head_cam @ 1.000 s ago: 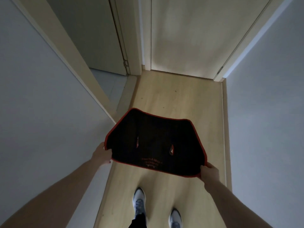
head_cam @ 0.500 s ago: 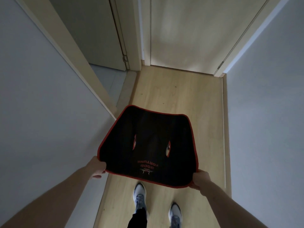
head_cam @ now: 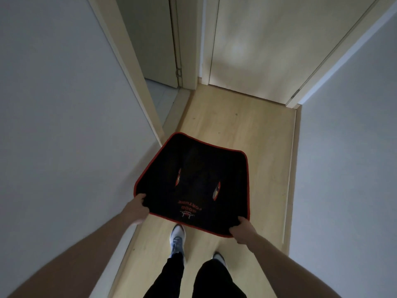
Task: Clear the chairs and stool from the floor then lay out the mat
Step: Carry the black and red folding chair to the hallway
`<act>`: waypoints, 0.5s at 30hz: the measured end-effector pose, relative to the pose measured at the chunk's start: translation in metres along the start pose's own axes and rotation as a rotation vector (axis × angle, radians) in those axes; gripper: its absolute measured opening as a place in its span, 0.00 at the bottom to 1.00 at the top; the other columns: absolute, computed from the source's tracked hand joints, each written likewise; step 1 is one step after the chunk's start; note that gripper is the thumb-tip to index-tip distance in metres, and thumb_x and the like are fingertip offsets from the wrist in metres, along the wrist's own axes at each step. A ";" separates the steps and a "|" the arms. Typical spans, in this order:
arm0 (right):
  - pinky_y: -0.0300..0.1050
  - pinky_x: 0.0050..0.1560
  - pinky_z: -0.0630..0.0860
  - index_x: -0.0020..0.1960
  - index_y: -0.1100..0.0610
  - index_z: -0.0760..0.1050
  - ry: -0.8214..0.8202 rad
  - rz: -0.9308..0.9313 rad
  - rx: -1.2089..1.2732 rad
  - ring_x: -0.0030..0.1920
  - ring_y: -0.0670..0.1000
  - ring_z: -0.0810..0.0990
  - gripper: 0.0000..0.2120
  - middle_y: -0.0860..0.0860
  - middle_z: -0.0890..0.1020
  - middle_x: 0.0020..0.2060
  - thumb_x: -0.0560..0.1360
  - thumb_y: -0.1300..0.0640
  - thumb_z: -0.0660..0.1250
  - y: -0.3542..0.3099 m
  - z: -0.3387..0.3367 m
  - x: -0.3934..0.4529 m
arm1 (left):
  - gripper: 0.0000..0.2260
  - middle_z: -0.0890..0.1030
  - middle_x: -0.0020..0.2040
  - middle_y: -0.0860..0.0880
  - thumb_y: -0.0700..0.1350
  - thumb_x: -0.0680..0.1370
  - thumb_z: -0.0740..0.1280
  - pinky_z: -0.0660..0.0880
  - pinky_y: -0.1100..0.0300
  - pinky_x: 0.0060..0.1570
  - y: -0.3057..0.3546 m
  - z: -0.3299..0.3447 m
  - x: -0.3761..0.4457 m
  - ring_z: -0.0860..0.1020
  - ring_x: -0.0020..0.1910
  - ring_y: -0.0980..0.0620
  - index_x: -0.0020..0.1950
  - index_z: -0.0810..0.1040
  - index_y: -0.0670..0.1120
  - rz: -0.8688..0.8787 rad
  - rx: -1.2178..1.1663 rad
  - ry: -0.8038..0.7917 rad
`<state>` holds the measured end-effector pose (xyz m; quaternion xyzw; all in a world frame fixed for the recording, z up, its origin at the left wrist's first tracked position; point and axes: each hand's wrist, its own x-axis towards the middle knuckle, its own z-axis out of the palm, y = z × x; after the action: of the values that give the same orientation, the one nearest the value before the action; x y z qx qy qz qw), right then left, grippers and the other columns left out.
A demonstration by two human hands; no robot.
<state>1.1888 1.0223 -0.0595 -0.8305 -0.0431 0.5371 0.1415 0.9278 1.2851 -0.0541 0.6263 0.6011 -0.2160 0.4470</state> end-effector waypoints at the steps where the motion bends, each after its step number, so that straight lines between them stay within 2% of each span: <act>1: 0.47 0.52 0.79 0.79 0.57 0.62 0.000 -0.061 -0.055 0.55 0.57 0.79 0.31 0.56 0.79 0.60 0.77 0.61 0.64 -0.005 -0.004 -0.013 | 0.28 0.64 0.79 0.42 0.41 0.82 0.57 0.69 0.58 0.67 0.000 0.005 -0.018 0.68 0.74 0.42 0.82 0.55 0.47 0.022 0.012 0.032; 3: 0.46 0.57 0.78 0.79 0.57 0.61 -0.011 -0.143 -0.112 0.62 0.58 0.78 0.30 0.57 0.76 0.68 0.79 0.61 0.64 -0.016 -0.007 -0.029 | 0.27 0.65 0.78 0.43 0.39 0.81 0.57 0.71 0.61 0.60 -0.001 0.016 -0.034 0.71 0.72 0.43 0.81 0.58 0.48 0.045 0.032 0.057; 5: 0.46 0.59 0.77 0.79 0.57 0.63 -0.035 -0.225 -0.163 0.61 0.56 0.77 0.28 0.56 0.76 0.66 0.79 0.60 0.63 -0.023 -0.012 -0.049 | 0.29 0.68 0.76 0.44 0.38 0.79 0.59 0.72 0.64 0.55 -0.004 0.026 -0.056 0.74 0.69 0.46 0.80 0.59 0.50 0.031 -0.003 0.061; 7: 0.46 0.61 0.77 0.78 0.55 0.65 -0.071 -0.273 -0.165 0.59 0.53 0.77 0.28 0.52 0.76 0.61 0.79 0.59 0.65 -0.027 -0.015 -0.064 | 0.29 0.68 0.76 0.46 0.38 0.78 0.59 0.71 0.64 0.55 -0.006 0.038 -0.077 0.73 0.69 0.47 0.80 0.61 0.52 0.040 -0.034 0.092; 11: 0.36 0.43 0.77 0.78 0.51 0.66 -0.187 -0.409 -0.250 0.50 0.47 0.80 0.28 0.49 0.77 0.62 0.78 0.56 0.65 -0.034 -0.025 -0.095 | 0.28 0.71 0.74 0.46 0.38 0.77 0.60 0.73 0.63 0.52 -0.011 0.068 -0.130 0.76 0.65 0.47 0.77 0.67 0.52 0.020 -0.207 0.203; 12: 0.38 0.43 0.78 0.78 0.51 0.66 -0.217 -0.448 -0.274 0.49 0.48 0.82 0.28 0.46 0.78 0.57 0.79 0.56 0.65 -0.035 -0.027 -0.105 | 0.27 0.72 0.73 0.46 0.37 0.77 0.62 0.75 0.61 0.52 -0.014 0.076 -0.144 0.76 0.65 0.47 0.76 0.69 0.52 0.013 -0.248 0.235; 14: 0.47 0.54 0.80 0.77 0.50 0.66 -0.257 -0.523 -0.343 0.58 0.55 0.83 0.26 0.41 0.75 0.47 0.80 0.57 0.64 -0.037 -0.033 -0.120 | 0.27 0.72 0.73 0.46 0.38 0.76 0.64 0.77 0.56 0.59 -0.023 0.094 -0.170 0.74 0.69 0.47 0.74 0.71 0.52 0.033 -0.297 0.291; 15: 0.48 0.56 0.80 0.77 0.50 0.65 -0.261 -0.557 -0.371 0.59 0.56 0.82 0.26 0.40 0.76 0.47 0.80 0.57 0.64 -0.038 -0.035 -0.124 | 0.27 0.71 0.74 0.47 0.38 0.75 0.65 0.76 0.54 0.62 -0.027 0.102 -0.179 0.72 0.70 0.47 0.74 0.72 0.52 0.043 -0.309 0.304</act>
<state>1.1719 1.0246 0.0734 -0.7228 -0.3823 0.5625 0.1224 0.8962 1.0978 0.0310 0.5882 0.6742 -0.0147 0.4464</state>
